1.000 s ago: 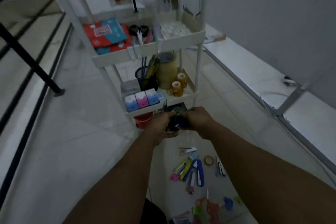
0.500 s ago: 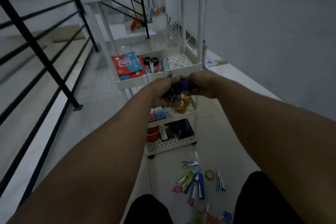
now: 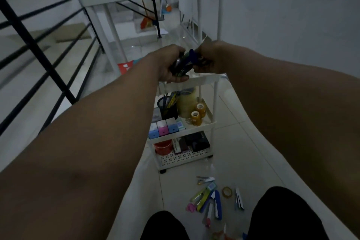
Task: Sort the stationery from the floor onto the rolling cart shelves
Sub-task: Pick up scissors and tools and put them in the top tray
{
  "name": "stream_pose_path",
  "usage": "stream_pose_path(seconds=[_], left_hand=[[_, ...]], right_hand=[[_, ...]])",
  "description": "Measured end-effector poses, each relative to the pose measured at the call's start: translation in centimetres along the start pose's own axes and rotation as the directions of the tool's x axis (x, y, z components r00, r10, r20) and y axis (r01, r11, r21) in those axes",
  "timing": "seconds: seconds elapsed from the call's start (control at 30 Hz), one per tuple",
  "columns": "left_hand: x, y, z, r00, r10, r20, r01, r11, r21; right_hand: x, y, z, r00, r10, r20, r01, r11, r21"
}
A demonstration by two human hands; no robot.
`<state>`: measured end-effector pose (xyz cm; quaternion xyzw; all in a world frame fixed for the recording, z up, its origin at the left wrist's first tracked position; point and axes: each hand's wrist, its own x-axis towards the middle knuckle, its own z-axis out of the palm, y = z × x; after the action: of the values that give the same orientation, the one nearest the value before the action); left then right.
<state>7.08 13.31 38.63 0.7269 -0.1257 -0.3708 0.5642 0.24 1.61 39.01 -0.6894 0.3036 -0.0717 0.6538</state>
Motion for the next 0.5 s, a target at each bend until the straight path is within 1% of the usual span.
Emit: stream_pose_path(seconds=[0.07, 0.13, 0.23, 0.3, 0.4, 0.47, 0.5], left_hand=[[1.2, 1.0, -0.4, 1.0, 0.012, -0.021, -0.012, 1.0, 0.026], [2.7, 1.7, -0.8, 0.999, 0.015, -0.046, -0.015, 1.0, -0.001], [4.9, 1.9, -1.2, 0.999, -0.004, -0.049, 0.0, 0.997, -0.076], [6.0, 2.0, -1.2, 0.999, -0.01, -0.04, 0.007, 0.997, -0.081], [7.5, 2.1, -0.9, 0.998, -0.017, -0.069, 0.011, 0.996, -0.087], [8.4, 2.4, -0.7, 0.997, -0.002, -0.074, -0.006, 0.995, -0.104], [9.1, 2.6, -0.8, 0.997, -0.001, -0.074, -0.009, 0.99, -0.139]], right_hand=[[1.3, -1.3, 0.5, 1.0, -0.001, -0.012, 0.0, 1.0, -0.027], [2.6, -2.0, 1.1, 1.0, 0.013, -0.025, -0.014, 0.999, -0.051], [4.7, -2.1, 1.5, 0.996, 0.078, -0.048, -0.077, 0.997, 0.018], [6.2, -1.9, 1.8, 0.992, 0.097, -0.082, -0.093, 0.994, 0.056], [8.0, -1.8, 2.3, 0.983, 0.102, -0.154, -0.106, 0.994, -0.019], [9.3, -1.9, 2.6, 0.978, 0.088, -0.191, -0.091, 0.996, -0.007], [9.6, -1.9, 2.7, 0.975, 0.079, -0.206, -0.084, 0.996, -0.011]])
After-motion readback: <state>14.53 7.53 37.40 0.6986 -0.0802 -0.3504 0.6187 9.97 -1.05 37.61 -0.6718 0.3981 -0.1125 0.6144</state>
